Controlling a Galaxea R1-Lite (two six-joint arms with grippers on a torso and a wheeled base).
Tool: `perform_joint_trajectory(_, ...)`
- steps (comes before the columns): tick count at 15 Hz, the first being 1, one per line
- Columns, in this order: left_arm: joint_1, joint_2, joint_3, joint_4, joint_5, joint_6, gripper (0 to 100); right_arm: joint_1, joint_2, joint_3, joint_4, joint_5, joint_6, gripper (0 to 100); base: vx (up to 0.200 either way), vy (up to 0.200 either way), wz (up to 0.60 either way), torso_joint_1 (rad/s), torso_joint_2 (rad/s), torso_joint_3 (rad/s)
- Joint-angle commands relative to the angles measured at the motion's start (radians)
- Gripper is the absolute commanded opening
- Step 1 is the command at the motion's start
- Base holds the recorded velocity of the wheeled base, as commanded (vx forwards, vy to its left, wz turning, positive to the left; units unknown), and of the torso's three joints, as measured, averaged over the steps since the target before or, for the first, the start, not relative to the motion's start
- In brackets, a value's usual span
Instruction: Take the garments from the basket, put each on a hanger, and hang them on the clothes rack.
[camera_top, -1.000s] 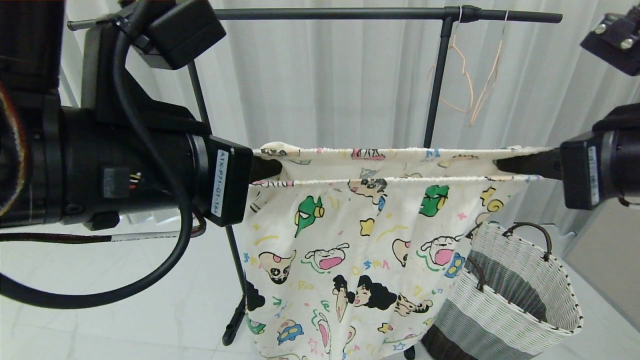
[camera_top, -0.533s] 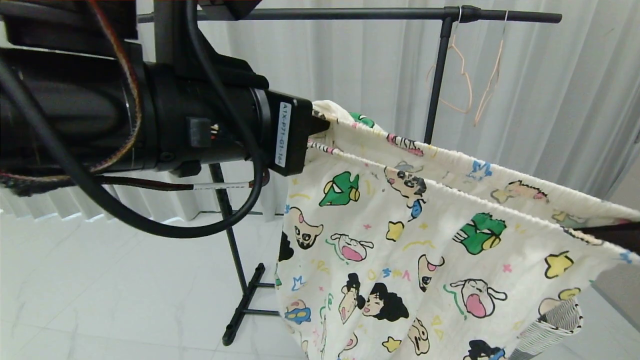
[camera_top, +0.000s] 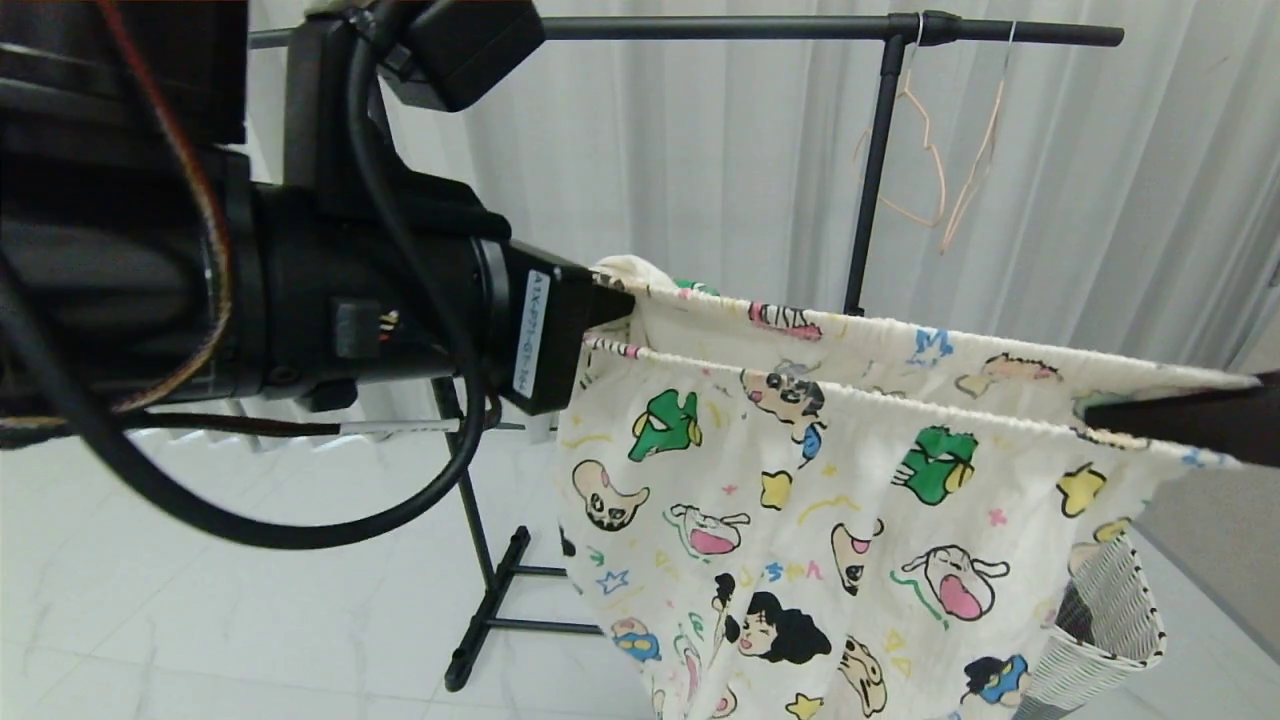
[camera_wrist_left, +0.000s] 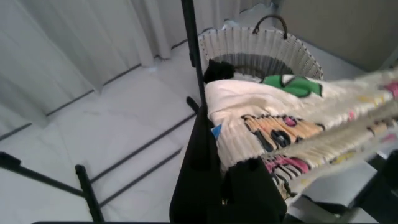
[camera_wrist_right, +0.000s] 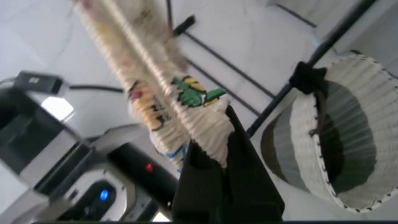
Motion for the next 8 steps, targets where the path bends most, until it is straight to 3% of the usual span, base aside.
perform_joint_trajectory(1,-0.028,-0.094,0.083,0.012,0.000,-0.023,0,-0.061,0.101,-0.074,-0.036,-0.002,-0.002,0,0.000,0.000,0.00,0.000,0.00,0.000)
perform_joint_trajectory(5,-0.240,-0.249,0.209,0.093,-0.002,-0.089,0,-0.090,0.278,-0.318,-0.055,0.042,-0.008,0,0.000,0.000,0.00,0.000,0.00,0.000)
perform_joint_trajectory(8,-0.339,-0.257,0.208,0.108,-0.002,-0.169,0,-0.088,0.317,-0.359,-0.054,0.042,-0.015,0,0.000,0.000,0.00,0.000,0.00,0.000)
